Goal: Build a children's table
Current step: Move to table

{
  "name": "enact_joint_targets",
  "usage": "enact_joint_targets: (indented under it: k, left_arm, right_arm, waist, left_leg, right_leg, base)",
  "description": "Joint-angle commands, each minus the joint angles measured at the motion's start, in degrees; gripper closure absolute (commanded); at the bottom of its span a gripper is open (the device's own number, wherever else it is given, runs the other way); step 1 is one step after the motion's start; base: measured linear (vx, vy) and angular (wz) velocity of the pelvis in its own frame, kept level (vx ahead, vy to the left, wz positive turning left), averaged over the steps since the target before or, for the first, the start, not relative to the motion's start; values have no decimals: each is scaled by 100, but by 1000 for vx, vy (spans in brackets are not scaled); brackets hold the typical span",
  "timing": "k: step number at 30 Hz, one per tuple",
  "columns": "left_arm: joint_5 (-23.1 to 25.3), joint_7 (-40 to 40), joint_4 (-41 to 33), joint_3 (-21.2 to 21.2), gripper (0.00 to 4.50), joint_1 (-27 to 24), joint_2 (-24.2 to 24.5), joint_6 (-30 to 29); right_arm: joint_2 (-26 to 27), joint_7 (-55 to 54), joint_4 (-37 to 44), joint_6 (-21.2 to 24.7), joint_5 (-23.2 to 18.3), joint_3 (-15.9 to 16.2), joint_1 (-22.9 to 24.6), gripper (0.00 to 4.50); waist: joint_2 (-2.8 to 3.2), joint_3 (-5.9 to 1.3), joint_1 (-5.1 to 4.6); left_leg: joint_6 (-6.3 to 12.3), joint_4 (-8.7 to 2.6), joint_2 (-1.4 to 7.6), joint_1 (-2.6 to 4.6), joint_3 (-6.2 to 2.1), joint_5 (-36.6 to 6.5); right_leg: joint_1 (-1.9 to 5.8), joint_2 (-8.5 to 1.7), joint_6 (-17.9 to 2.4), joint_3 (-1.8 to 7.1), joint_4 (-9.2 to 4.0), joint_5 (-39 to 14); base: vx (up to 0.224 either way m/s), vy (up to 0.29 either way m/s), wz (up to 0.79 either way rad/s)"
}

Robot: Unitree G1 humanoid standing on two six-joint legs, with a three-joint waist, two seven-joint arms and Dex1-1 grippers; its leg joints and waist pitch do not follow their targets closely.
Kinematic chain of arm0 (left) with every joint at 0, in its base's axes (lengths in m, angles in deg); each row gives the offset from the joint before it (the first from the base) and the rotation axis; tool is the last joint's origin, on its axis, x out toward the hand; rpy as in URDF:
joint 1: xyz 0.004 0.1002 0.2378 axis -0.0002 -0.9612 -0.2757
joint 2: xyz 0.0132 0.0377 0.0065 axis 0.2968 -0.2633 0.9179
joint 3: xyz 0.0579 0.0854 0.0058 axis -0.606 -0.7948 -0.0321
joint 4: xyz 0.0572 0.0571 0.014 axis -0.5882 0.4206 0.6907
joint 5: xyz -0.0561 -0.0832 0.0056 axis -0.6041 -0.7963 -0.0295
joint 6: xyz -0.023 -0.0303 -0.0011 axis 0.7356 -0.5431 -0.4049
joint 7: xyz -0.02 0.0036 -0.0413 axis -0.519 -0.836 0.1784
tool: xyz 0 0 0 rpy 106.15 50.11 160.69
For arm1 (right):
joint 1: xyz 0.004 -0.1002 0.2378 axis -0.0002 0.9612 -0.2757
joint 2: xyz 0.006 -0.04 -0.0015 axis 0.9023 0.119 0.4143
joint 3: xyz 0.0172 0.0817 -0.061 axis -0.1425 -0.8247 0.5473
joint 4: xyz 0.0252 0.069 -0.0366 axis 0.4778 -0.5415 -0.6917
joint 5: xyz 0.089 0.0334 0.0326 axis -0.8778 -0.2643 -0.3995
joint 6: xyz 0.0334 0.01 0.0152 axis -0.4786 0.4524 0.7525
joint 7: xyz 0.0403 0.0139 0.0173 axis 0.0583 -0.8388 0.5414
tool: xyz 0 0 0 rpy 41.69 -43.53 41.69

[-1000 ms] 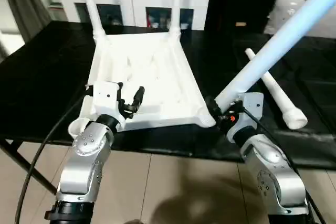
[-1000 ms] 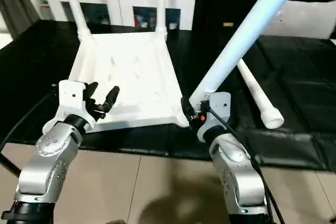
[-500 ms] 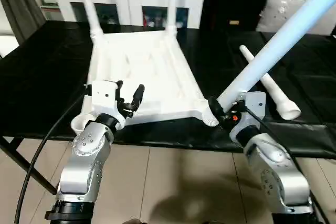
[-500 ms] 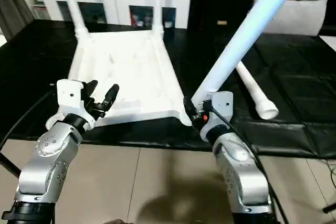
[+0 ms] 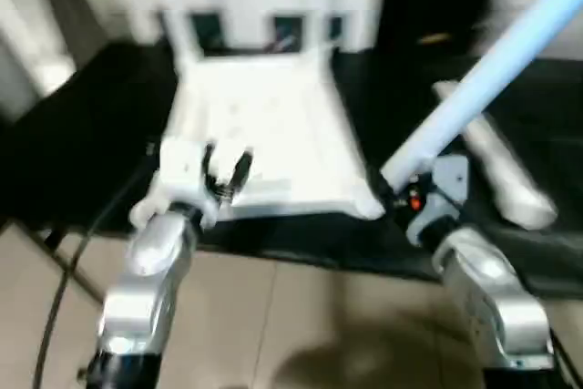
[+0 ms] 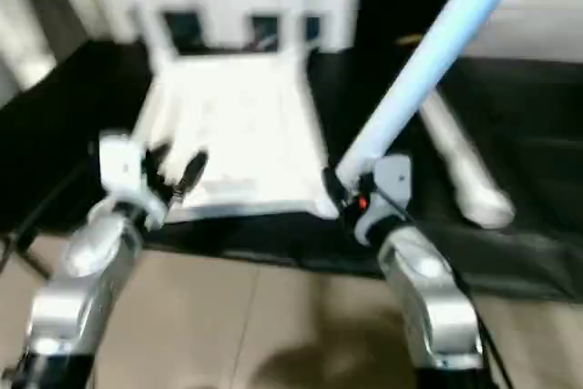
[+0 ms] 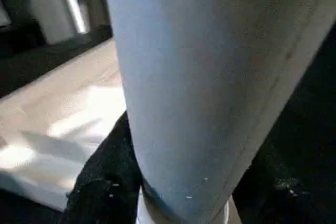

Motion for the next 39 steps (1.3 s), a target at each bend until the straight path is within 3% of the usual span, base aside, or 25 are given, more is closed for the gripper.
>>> enact_joint_targets:
  k: [1, 2, 3, 4, 5, 6, 8, 10, 11, 12, 13, 15, 16, 17, 18, 19, 20, 22, 26, 29, 31, 33, 35, 37, 39]
  left_arm:
    - [-2, 103, -25, -178, 114, 65, -75, -21]
    - [-2, 103, -25, -178, 114, 65, -75, -21]
    - [-8, 121, -20, -195, 114, 73, -69, -25]
    - [-9, 166, -3, -231, 114, 81, -57, -20]
    - [-10, 204, 10, -264, 114, 87, -52, -17]
    - [-22, 260, 24, -307, 114, 91, -45, -13]
    - [-66, 370, 39, -376, 114, 89, -42, -19]
    - [-89, 444, 59, -417, 114, 69, -48, -37]
    - [-91, 456, 63, -424, 114, 66, -49, -40]
    - [-49, 464, 88, -463, 114, 36, -41, -55]
    - [-65, 503, 114, -474, 114, -27, -76, 21]
    - [-58, 460, 96, -477, 114, -72, -87, -18]
    - [-58, 460, 96, -477, 114, -72, -87, -18]
    - [-91, 440, 73, -445, 114, -121, -89, 39]
    - [-118, 445, 51, -425, 114, -154, -83, 46]
    - [-145, 443, 19, -398, 114, -200, -85, 60]
    - [-147, 443, 17, -395, 114, -203, -86, 62]
    - [-208, 452, -18, -355, 114, -247, -108, 51]
    - [56, 299, -51, -419, 114, -298, -41, 218]
    - [73, 296, -65, -457, 114, -339, -78, 225]
    - [-14, 281, -49, -400, 114, -348, -159, 207]
    - [-11, 261, -36, -389, 114, -333, -162, 183]
    - [34, 273, -41, -425, 114, -320, -110, 170]
    - [88, 315, -72, -489, 114, -322, -34, 192]
    - [42, 381, -83, -494, 114, -326, -13, 178]
  right_arm:
    - [-131, 7, 24, 53, -60, -160, 69, 263]
    - [-131, 7, 24, 53, -60, -160, 69, 263]
    - [-134, 9, 25, 53, -61, -169, 67, 263]
    - [-134, 8, 29, 23, -47, -176, 74, 263]
    - [-139, 2, 32, 9, -35, -179, 78, 263]
    - [-135, -15, 41, 49, -46, -197, 84, 263]
    - [-142, -36, 68, 41, -25, -215, 91, 263]
    - [-131, -74, 94, -19, -10, -239, 102, 263]
    - [-129, -81, 99, -28, -8, -244, 104, 263]
    - [-138, -74, 113, -49, -4, -240, 113, 263]
    - [-158, -65, 132, -56, -8, -227, 131, 263]
    - [-169, -62, 141, -54, -10, -223, 145, 263]
    - [-169, -62, 141, -54, -10, -223, 145, 263]
    - [-177, -49, 154, -35, -1, -221, 159, 263]
    - [-178, -41, 160, -33, 6, -215, 174, 263]
    - [-202, -19, 172, -16, 32, -185, 197, 263]
    - [-205, -17, 173, -13, 35, -181, 199, 263]
    - [-218, 10, 158, 16, 49, -136, 216, 263]
    - [-203, -12, 139, 42, 55, -104, 205, 263]
    - [-244, 9, 107, -21, 116, -47, 197, 263]
    - [-245, 15, 102, -13, 86, -50, 201, 263]
    - [-253, 15, 102, -3, 72, -52, 204, 263]
    - [-269, 9, 90, -14, 94, -57, 200, 263]
    - [-300, -7, 70, -40, 127, -109, 190, 263]
    - [-299, 10, 66, -90, 83, -173, 185, 263]
  waist:
    - [97, -411, -217]
    - [23, -381, -219]
    - [-176, -343, -154]
    - [-572, -242, 0]
    - [-500, -303, 70]
    - [-511, -287, 178]
    - [-362, -145, 338]
    - [-299, -115, 338]
    - [-15, -124, 210]
    - [256, -184, 99]
    - [335, -174, -284]
    - [290, -368, -328]
    - [296, -385, -343]
    - [148, -453, -191]
    - [63, -490, -179]
    - [-250, -509, -177]
    - [-383, -538, -29]
    - [-343, -558, 105]
    - [-111, -315, 320]
    - [20, -221, 23]
    - [92, -182, -84]
    - [46, -196, -159]
    - [8, -208, -176]
    - [-274, -270, -2]
    - [-398, -342, 156]
  left_leg:
    - [3088, -466, 1024, 771, -617, 1880]
    - [2944, -497, 881, 657, -424, 1844]
    - [2307, -297, 272, 488, -5, 1212]
    - [1578, -98, -341, -115, 334, -492]
    - [1112, 483, -486, 6, 394, -928]
    - [392, 790, -388, -275, 182, -765]
    - [-415, 900, -262, -489, -109, -301]
    - [-252, 730, -58, -836, -281, 299]
    - [-72, 189, 97, -617, -325, 438]
    - [124, -335, 175, -289, -265, -7]
    - [323, -763, 755, 53, -943, -1556]
    - [1514, -435, 789, 419, -1028, 124]
    - [1795, -288, 716, 425, -996, 1635]
    - [1811, 33, 591, 320, -748, 6522]
    - [1598, 148, 486, 341, -703, 7421]
    - [1099, 304, 26, 46, -468, 6342]
    - [915, 292, -269, -635, -159, 3555]
    - [543, 247, -105, -673, -31, 1511]
    - [-449, 68, 185, -394, 32, -608]
    - [-441, -634, 632, -111, -165, -1445]
    - [-950, -866, 953, -95, -450, -2242]
    - [-578, -1039, 1218, -89, -539, -2390]
    - [131, -912, 1013, -119, -358, -2224]
    - [345, -146, 140, -441, 189, -955]
    - [255, -119, 209, -532, 170, 127]
  right_leg:
    - [-858, -279, 601, 40, 19, 460]
    - [-848, -265, 518, 49, -87, 792]
    - [-655, -327, -54, 166, -784, 1766]
    - [98, -408, -13, 647, -1414, 5]
    - [217, -681, -597, 1172, -1691, -1495]
    - [649, -756, -1794, 1447, -1580, -2594]
    - [706, -603, -2322, 1621, -1535, -1322]
    - [803, -802, -2242, 1191, -1530, -675]
    - [412, -445, -1830, 759, -1594, -892]
    - [383, -107, -1307, 372, -1572, -1448]
    - [-99, 233, -627, 90, -535, -817]
    - [-458, 37, -33, 33, -247, 216]
    - [-553, -6, 158, 26, -219, 524]
    - [-564, -191, 626, 194, -529, 1858]
    - [-564, -299, 625, 313, -730, 2480]
    - [-431, -523, 358, 562, -1069, 3842]
    - [256, -701, -88, 751, -813, 6370]
    - [260, -832, -191, 969, -923, 7694]
    - [-2, -277, -752, 1330, -1340, 2128]
    - [-282, -66, -686, 367, -1036, 496]
    - [-221, -98, -353, 185, -910, 408]
    - [-194, -166, -196, 39, -723, 445]
    - [-159, -314, -300, 80, -862, 492]
    - [32, -816, -581, 398, -1670, -1456]
    - [14, -810, 209, 560, -1681, -2833]
  base:
    - [168, -26, 9]
    - [168, -26, 9]
    - [169, -50, 5]
    - [184, -80, 7]
    - [184, -80, 7]
    - [197, -85, -31]
    - [205, -51, -69]
    - [184, 26, -56]
    - [180, 49, -43]
    - [193, 106, -7]
    - [218, 116, -3]
    - [217, 100, 0]
    - [183, 63, 7]
    - [183, 63, 7]
    - [75, 23, -5]
    - [0, 0, 0]
    - [0, 0, 0]
    - [8, -60, 2]
    - [-39, 8, -35]
    - [-116, 102, -26]
    - [-84, 61, 11]
    - [-87, 2, 6]
    - [-52, -108, 8]
    - [-58, -178, -3]
    - [-78, -167, -6]
